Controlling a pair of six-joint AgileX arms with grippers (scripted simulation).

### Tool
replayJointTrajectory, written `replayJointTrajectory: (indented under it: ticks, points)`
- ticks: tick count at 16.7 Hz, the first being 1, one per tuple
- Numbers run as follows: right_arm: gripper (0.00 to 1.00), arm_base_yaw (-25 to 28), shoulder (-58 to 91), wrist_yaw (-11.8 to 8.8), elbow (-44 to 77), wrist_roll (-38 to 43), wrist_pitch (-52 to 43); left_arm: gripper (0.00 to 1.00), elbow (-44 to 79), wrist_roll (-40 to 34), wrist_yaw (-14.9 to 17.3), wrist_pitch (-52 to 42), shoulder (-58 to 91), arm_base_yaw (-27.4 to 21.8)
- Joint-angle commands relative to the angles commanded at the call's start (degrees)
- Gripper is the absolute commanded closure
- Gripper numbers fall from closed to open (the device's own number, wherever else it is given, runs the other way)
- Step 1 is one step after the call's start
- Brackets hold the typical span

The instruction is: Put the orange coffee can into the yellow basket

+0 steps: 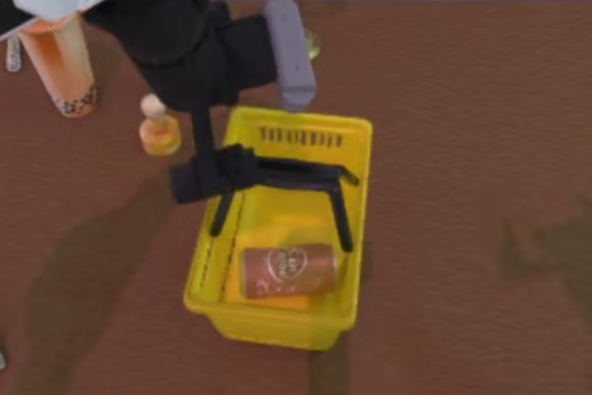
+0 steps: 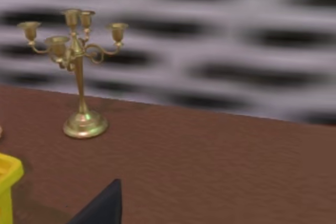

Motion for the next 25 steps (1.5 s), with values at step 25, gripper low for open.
replayJointTrajectory:
  ticks: [25]
  points:
    - [0.0, -3.3, -24.27, 10.85, -9.2, -0.04, -10.46, 0.15, 13.51, 9.68, -1.4, -8.4, 21.31, -6.07]
